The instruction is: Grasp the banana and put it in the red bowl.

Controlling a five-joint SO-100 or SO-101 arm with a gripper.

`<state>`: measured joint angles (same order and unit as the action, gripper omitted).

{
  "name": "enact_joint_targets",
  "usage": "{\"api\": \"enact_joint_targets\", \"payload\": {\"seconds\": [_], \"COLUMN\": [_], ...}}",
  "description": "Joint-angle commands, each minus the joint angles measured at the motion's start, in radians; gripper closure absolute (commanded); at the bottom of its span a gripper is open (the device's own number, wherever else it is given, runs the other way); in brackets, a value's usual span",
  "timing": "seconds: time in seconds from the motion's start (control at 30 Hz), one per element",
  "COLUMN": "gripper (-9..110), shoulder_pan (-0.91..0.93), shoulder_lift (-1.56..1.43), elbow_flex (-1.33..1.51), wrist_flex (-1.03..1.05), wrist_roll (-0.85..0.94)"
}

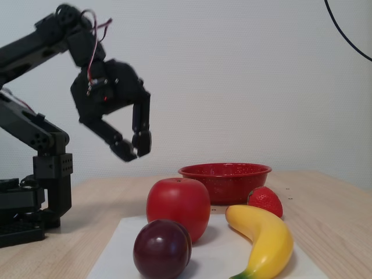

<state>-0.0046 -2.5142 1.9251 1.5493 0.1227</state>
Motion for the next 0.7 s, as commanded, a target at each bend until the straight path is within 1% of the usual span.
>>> {"api": "enact_joint_targets", "payload": {"seconds": [0.0, 0.37, 0.67], "gripper": [101, 101, 101], "shoulder_pan": [-0.012, -0.123, -0.258], "shoulder_lift": [0.054, 0.407, 0.652], "elbow_flex": [-0.155, -0.607, -0.885], "wrist_flex": [0.021, 0.144, 0.176], "wrist_roll": [-0.028, -0.057, -0.144]}}
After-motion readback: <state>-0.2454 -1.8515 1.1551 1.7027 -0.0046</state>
